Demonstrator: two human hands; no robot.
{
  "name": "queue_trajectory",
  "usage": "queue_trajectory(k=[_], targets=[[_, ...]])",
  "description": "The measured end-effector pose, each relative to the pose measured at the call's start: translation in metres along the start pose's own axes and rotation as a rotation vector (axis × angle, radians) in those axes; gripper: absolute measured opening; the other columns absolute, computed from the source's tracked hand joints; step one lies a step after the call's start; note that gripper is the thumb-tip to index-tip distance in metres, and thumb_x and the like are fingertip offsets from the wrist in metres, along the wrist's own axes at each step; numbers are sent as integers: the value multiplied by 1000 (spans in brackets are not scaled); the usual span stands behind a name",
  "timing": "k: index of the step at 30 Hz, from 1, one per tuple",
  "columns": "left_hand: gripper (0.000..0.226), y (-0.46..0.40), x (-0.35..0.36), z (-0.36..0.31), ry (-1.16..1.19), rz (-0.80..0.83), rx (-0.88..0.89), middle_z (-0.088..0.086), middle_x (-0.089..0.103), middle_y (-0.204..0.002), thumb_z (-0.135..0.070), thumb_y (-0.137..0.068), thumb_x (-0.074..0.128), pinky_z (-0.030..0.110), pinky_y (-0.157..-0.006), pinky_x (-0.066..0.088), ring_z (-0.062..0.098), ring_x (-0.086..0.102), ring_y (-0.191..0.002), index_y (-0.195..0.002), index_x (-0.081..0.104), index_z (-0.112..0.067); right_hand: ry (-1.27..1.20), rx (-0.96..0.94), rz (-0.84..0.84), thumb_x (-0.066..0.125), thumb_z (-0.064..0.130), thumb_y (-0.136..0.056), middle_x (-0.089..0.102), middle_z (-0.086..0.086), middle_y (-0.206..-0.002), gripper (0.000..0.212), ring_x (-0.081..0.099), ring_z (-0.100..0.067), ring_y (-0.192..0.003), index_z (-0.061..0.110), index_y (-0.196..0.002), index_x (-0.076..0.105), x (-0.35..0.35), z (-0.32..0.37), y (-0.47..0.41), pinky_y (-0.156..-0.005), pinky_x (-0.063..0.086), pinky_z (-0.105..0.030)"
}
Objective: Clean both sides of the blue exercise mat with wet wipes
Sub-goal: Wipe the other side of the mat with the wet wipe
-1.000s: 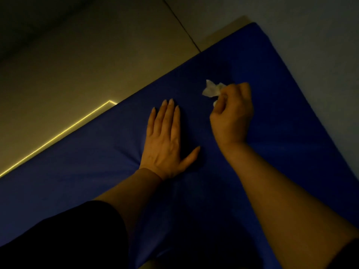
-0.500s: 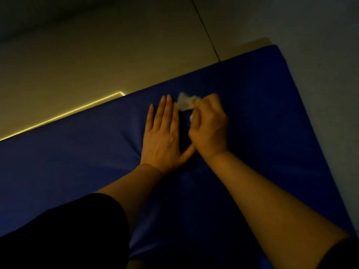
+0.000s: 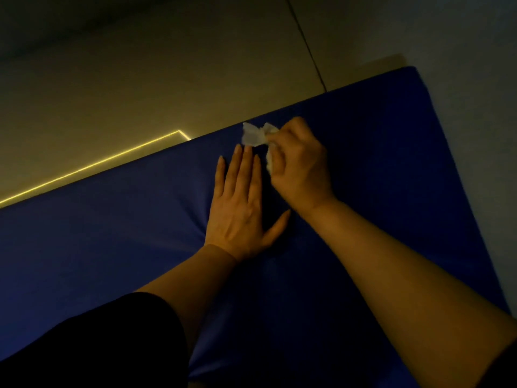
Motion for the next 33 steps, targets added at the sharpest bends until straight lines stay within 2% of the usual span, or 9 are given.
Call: queue_trajectory(k=[5,8,12,16,19,22,26,29,33], targets=[[93,0,0,1,2,15,-5,26,21,-155,-64,-88,38,56,-118,10,37,15,-146,-146,27,8,12,275,-227,53,-1,-86,55,-19,-113,24,59,-28,-89,1,-105,66,-9,-26,-41,-74,48,-24],[92,0,0,2,17,18,1,25,25,-154,-64,-87,40,56,-118,9,37,15,-146,-146,29,6,11,154,-55,56,1,-86,53,-12,-118,29,57,-21,-96,9,-113,65,14,3,-32,-78,44,-17],[86,-4,-6,-1,38,12,-53,23,32,-151,-61,-86,42,52,-119,10,34,21,-144,-143,36,3,67,-69,77,63,1,-80,58,-14,-103,19,58,-26,-83,5,-98,66,4,3,-20,-65,51,-29],[77,-18,-13,-17,31,-16,-199,22,44,-141,-55,-77,49,55,-116,16,38,31,-138,-134,47,-2,184,219,-130,53,-4,-83,55,-17,-107,17,55,-27,-81,1,-94,65,-48,-74,-44,-67,53,-38],[70,-38,-4,-41,123,-69,-160,20,41,-145,-33,-79,61,50,-119,13,34,30,-140,-138,43,0,86,378,-209,49,1,-86,57,-11,-96,16,56,-19,-78,4,-96,62,-53,-94,-52,-66,46,-28],[59,-46,9,-57,151,-126,-139,20,39,-148,-23,-88,44,45,-120,12,30,27,-142,-141,40,2,54,179,-137,52,3,-89,53,5,-89,15,51,2,-68,4,-101,61,-31,-60,-36,-61,42,-12],[65,-45,17,-57,96,-88,-127,19,39,-148,-30,-85,44,44,-119,11,29,25,-142,-142,39,0,103,-4,9,64,0,-81,56,-16,-105,35,57,-26,-83,3,-116,62,-39,-62,-24,-69,50,-27],[69,-48,17,-58,35,-45,-128,20,38,-149,-37,-83,42,43,-118,9,29,23,-141,-142,38,0,118,178,-110,59,-2,-82,53,-18,-110,32,56,-31,-91,4,-113,62,-65,-101,-43,-77,53,-34],[68,-49,19,-59,-4,-24,-135,21,39,-147,-41,-86,40,43,-118,7,29,22,-140,-140,39,0,84,325,-211,60,1,-82,57,-17,-103,27,56,-27,-86,3,-108,64,-54,-87,-23,-73,45,-26]])
Point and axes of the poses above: each hand's wrist, its own y-axis away from the middle knuckle, its own x-axis out of the palm, z = x × y, the point moved 3 cm from there along -y, towards the middle knuckle
